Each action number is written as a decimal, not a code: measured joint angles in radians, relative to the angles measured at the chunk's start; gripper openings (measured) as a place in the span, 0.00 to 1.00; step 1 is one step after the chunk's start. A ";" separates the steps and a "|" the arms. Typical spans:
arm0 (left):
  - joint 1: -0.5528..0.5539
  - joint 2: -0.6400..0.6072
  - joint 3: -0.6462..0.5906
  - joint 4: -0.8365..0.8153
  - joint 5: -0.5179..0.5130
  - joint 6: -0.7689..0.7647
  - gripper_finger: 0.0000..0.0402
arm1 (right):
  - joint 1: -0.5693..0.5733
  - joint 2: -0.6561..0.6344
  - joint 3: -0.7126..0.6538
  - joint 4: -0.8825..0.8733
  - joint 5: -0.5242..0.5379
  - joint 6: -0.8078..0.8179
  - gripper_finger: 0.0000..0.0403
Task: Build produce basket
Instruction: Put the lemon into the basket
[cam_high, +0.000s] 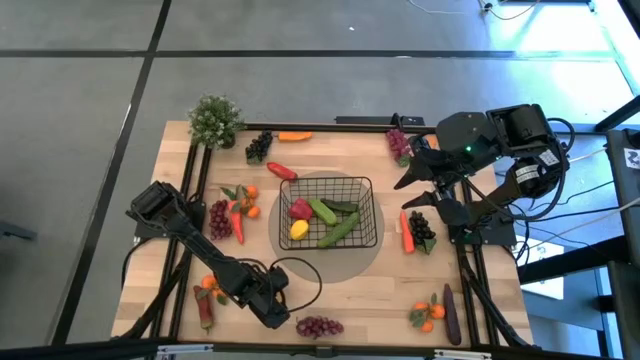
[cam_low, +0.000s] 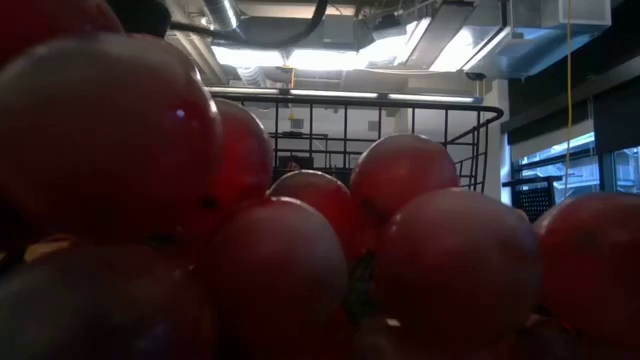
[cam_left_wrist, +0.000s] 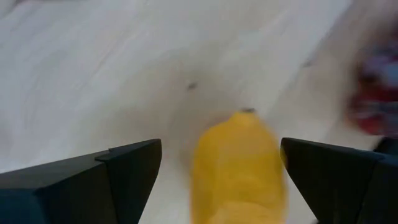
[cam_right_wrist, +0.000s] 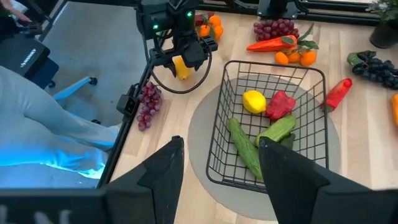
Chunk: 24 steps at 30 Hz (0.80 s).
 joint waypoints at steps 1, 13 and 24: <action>0.000 0.000 0.000 -0.008 0.000 0.000 0.79 | 0.000 0.001 0.000 0.000 0.010 0.002 0.48; 0.001 -0.001 0.000 -0.002 0.034 -0.003 0.79 | 0.000 0.006 0.000 0.000 0.017 -0.004 0.48; 0.003 -0.001 0.000 -0.042 0.061 -0.025 0.66 | 0.000 0.007 0.000 0.000 0.014 -0.003 0.48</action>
